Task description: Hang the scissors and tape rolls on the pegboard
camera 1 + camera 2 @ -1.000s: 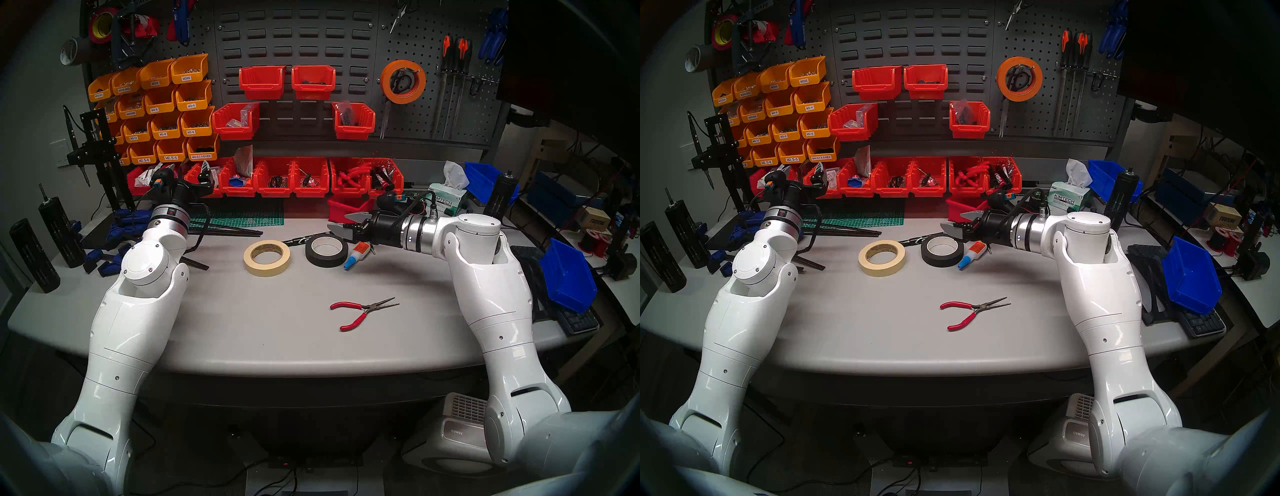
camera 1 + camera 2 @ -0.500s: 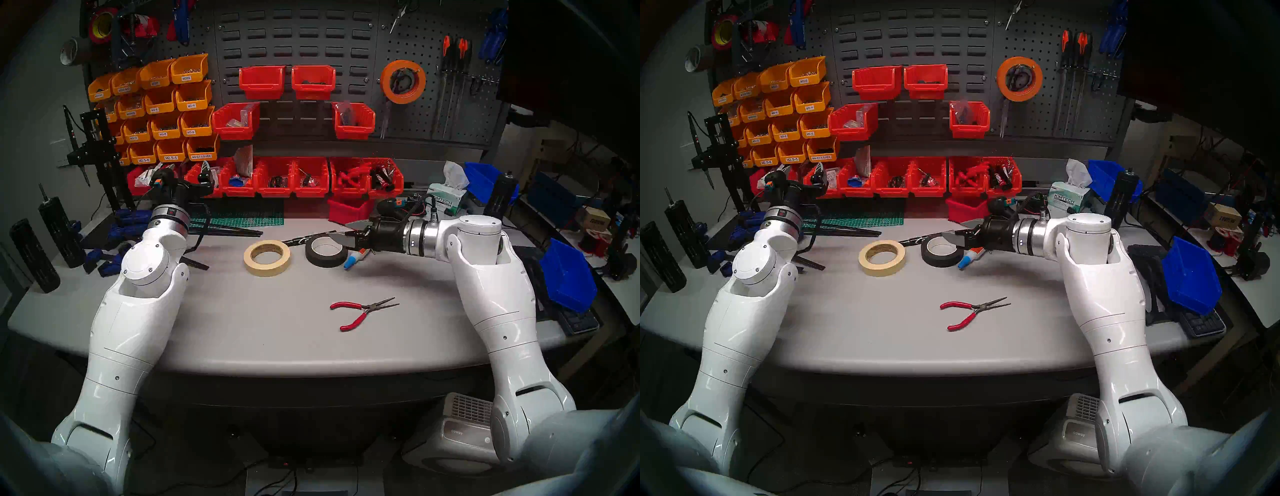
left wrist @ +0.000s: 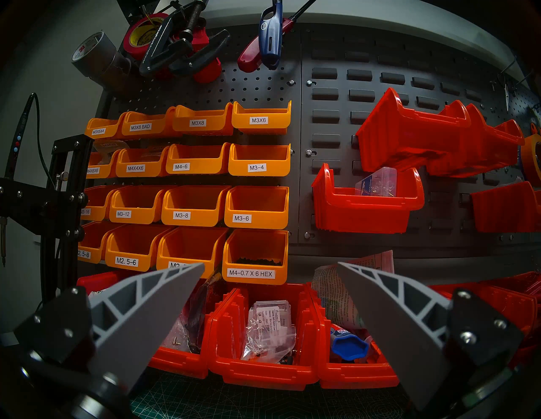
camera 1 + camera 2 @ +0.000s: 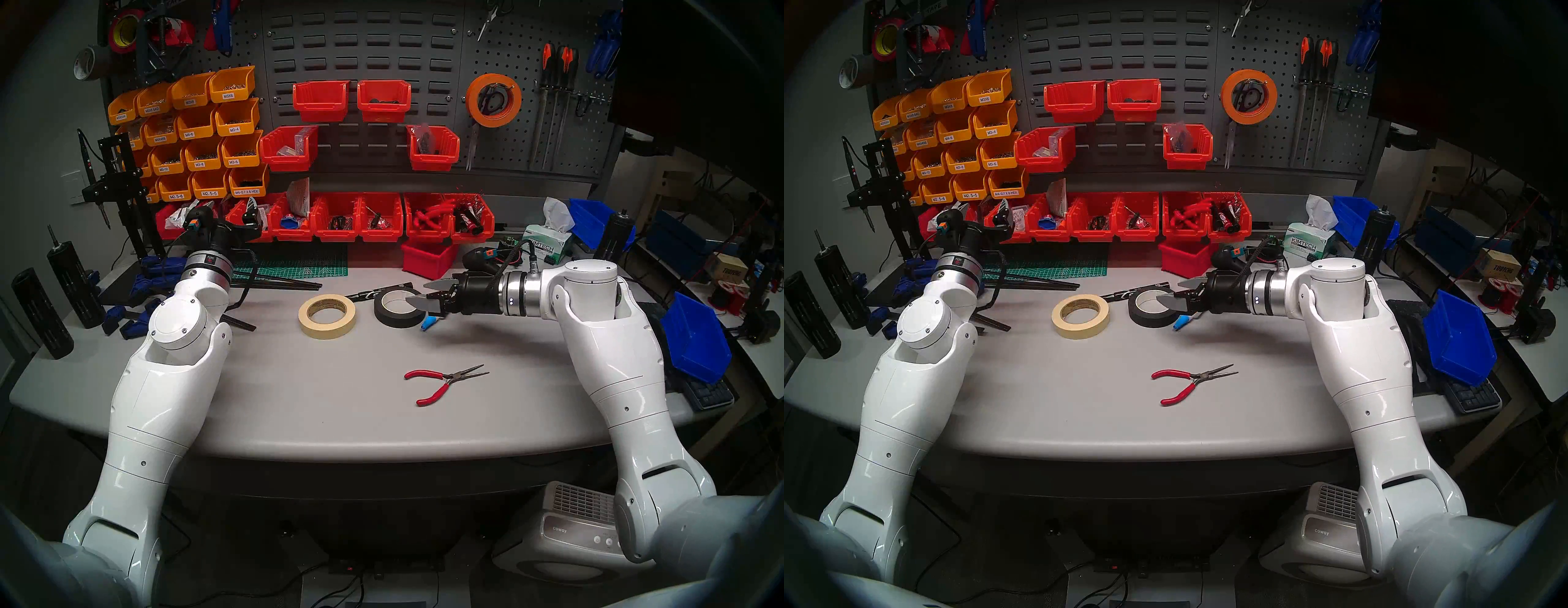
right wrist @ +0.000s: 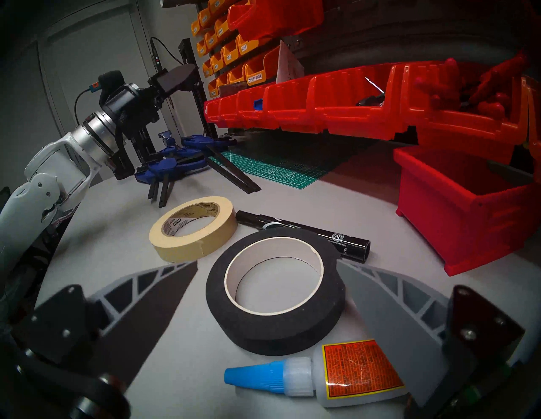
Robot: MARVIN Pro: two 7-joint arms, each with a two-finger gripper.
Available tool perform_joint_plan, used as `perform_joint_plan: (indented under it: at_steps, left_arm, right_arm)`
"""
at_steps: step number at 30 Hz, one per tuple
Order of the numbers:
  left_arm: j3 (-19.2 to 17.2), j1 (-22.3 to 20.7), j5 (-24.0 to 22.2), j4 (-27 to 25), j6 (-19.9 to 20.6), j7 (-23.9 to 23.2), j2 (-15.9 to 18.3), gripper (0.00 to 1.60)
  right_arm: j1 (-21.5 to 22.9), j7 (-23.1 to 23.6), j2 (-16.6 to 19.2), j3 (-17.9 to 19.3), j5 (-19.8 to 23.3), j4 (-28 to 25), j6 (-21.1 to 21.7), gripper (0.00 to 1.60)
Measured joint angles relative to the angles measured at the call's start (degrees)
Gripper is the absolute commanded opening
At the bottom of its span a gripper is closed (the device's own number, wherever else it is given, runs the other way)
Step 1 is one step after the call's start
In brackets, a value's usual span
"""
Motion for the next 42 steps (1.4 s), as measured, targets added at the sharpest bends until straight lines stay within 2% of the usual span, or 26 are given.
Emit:
perform_joint_plan:
  at_steps: [7,23,42]
  left_arm:
    - [0.00,0.00,0.00,0.00,0.01,0.00,0.00,1.60]
    - [0.00,0.00,0.00,0.00,0.01,0.00,0.00,1.60]
    - [0.00,0.00,0.00,0.00,0.00,0.00,0.00,1.60]
  right_arm:
    - [2.24,1.85,1.73,-2.20,-2.00,0.80,-0.43,1.60]
    - [8.82,3.63,2.97,-6.91,-6.40,3.74,-1.92,1.60]
    - [15.04,4.96,2.81,-11.95,-8.22,9.52,-2.82,1.60]
